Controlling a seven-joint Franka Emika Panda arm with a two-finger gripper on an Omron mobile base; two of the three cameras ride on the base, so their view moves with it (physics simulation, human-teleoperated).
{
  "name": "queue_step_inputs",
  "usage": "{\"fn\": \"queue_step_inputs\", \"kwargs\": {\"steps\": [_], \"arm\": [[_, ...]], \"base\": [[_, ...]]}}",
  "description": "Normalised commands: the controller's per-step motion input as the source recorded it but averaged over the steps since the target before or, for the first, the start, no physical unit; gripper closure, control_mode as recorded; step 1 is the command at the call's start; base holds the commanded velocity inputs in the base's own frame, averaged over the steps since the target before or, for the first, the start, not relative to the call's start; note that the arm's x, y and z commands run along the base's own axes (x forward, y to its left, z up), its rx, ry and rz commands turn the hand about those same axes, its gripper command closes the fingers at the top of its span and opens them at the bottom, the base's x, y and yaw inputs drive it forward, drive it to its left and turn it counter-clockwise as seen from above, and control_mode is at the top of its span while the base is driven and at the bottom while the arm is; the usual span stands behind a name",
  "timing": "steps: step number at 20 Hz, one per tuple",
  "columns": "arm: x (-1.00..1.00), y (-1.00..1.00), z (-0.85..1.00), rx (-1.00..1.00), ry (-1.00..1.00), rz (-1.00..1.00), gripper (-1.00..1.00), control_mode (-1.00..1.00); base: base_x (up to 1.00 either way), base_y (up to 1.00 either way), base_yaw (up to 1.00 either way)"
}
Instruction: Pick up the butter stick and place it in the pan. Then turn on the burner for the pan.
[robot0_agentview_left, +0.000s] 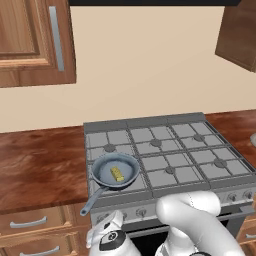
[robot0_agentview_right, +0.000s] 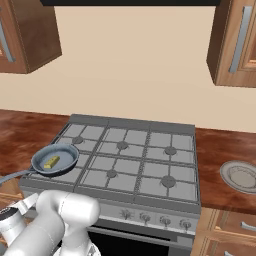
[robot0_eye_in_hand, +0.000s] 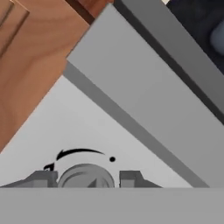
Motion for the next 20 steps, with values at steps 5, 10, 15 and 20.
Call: {"fn": "queue_step_inputs", "kwargs": {"steps": [5, 10, 15, 20], "arm": [[0.00, -0.09, -0.02, -0.35, 0.06, 0.07, 1.00, -1.00], [0.02, -0.16, 0.00, -0.33, 0.09, 0.09, 1.00, -1.00], [0.04, -0.20, 0.00, -0.32, 0.11, 0.11, 1.00, -1.00], [0.05, -0.13, 0.00, -0.33, 0.15, 0.10, 1.00, -1.00]], "base": [[0.00, 0.00, 0.00], [0.00, 0.00, 0.00], [0.00, 0.00, 0.00], [0.00, 0.00, 0.00]]}}
